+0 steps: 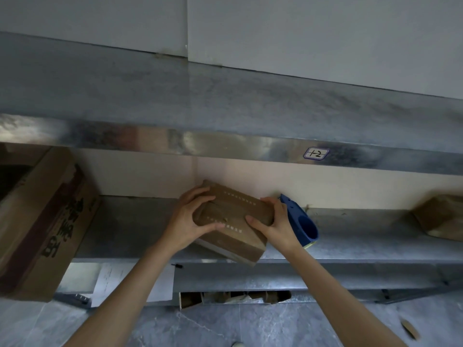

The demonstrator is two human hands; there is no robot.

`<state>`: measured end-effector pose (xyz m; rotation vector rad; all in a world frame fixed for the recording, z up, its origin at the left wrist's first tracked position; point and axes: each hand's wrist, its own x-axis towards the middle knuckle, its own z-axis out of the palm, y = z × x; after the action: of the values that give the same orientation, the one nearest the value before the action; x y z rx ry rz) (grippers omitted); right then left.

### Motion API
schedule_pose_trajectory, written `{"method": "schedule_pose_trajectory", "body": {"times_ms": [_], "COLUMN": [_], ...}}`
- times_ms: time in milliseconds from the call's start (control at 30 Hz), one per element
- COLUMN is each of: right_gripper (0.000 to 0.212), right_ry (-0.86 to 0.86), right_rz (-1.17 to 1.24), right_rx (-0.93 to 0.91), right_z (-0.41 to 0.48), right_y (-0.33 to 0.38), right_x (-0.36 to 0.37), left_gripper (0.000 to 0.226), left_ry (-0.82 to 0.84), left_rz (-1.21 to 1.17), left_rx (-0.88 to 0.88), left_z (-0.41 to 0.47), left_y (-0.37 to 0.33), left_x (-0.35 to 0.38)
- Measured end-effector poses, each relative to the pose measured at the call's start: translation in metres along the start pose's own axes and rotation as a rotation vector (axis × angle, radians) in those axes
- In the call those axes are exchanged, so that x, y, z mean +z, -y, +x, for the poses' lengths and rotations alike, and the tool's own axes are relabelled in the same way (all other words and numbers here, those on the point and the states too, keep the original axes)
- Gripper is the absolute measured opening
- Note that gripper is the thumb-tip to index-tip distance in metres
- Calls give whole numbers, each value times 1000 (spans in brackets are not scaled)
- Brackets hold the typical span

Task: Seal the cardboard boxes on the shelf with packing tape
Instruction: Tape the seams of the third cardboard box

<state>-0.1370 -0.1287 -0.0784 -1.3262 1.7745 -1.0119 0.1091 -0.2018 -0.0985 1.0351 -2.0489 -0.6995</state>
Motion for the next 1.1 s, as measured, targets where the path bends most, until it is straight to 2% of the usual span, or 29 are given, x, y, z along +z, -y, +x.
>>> {"method": "schedule_pose_trajectory", "body": {"times_ms": [167, 333, 500, 633, 833, 967, 1100], "right_gripper": [55, 53, 58, 59, 58, 56, 54], "right_ry": [47, 244, 391, 387, 391, 286, 171], "right_rz": [-153, -630, -829, -836, -672, -616, -573], "right_rx": [-147, -476, -486, -488, -507, -587, -607], "right_z": [1, 6, 8, 9, 14, 14, 20], "right_y": [6, 14, 16, 14, 10, -1, -3], "right_x": [0, -2, -5, -4, -12, -24, -50], "left_gripper": [71, 57, 59, 62, 68, 77, 67], "left_ry": [-24, -49, -69, -124, -146, -253, -332], "left_rz": [83, 211, 275, 289, 310, 333, 422], "left_rx": [20, 2, -79, -115, -185, -269, -324], "left_z": [-1, -11, -18, -19, -17, -22, -27], "left_y": [1, -11, -21, -27, -37, -54, -71], "left_x": [-8, 2, 23, 31, 30, 36, 43]}}
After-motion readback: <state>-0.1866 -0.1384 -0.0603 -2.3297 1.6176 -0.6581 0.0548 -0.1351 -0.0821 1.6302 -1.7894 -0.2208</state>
